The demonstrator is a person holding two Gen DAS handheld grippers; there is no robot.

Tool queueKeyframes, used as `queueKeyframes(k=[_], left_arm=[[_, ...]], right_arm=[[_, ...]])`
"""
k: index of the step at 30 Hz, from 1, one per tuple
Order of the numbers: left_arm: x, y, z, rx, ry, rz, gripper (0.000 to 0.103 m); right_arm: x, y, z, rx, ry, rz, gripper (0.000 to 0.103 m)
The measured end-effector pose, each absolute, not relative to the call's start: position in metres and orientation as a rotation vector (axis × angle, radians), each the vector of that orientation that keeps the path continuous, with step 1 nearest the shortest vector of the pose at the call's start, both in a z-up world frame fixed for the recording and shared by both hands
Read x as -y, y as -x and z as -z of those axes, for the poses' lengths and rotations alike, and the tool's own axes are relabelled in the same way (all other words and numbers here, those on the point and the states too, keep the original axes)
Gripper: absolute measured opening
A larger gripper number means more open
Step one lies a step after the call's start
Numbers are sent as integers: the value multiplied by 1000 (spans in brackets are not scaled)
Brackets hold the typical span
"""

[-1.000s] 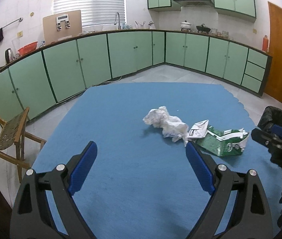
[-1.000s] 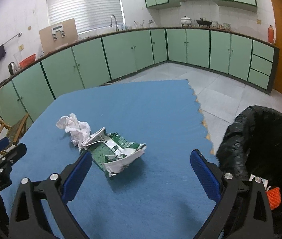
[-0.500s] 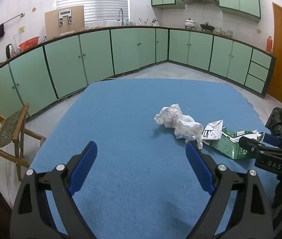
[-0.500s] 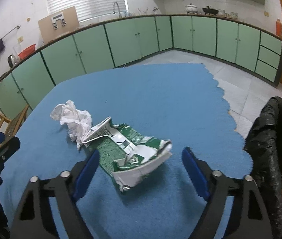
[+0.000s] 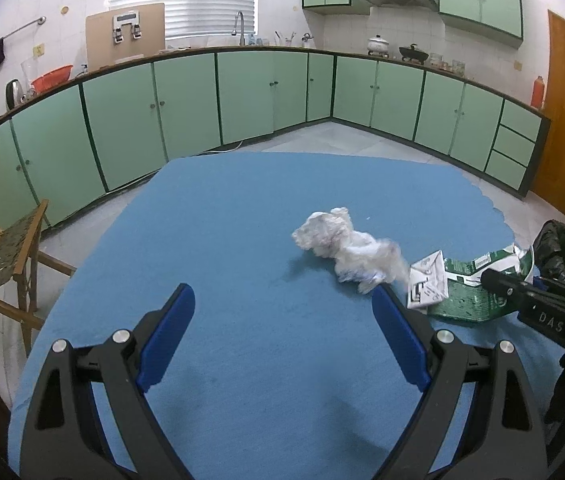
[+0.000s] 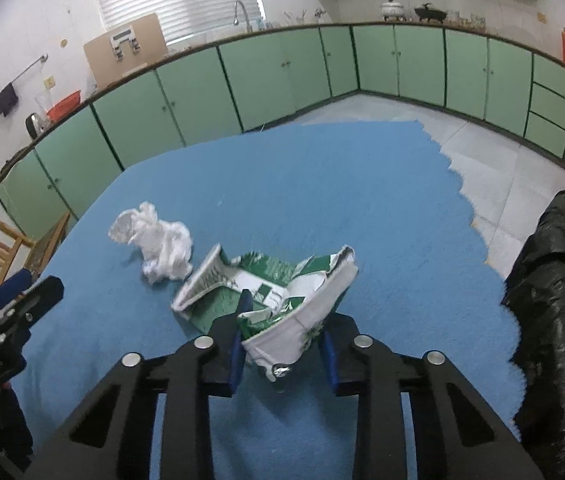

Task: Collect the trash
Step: 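Grasp the green packet with the right tool while the left tool grasps the white tissue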

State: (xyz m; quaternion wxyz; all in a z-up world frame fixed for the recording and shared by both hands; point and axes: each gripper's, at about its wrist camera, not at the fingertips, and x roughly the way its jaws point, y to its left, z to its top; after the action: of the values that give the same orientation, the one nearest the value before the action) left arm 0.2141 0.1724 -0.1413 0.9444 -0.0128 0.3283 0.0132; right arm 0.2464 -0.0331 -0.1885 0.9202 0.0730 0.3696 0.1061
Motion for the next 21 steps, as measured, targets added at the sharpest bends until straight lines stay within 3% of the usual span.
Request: queueKeyframes(k=[15,18,19,21], left_arm=[[-129,-284,157,-711,36,47,86],[-126,-302,170,-769,35,49,75],[-126,-309,175,-797,44,58,61],[-126,-316,181,-836,57,70,47]], right_arm=[[71,-271,178,-715,-182,-166,23],[77,-273,180,-720,-181,-162,23],[79,-273,180,-722,-184,-161,23],[80,-275,182,-726,-186,-157,23]])
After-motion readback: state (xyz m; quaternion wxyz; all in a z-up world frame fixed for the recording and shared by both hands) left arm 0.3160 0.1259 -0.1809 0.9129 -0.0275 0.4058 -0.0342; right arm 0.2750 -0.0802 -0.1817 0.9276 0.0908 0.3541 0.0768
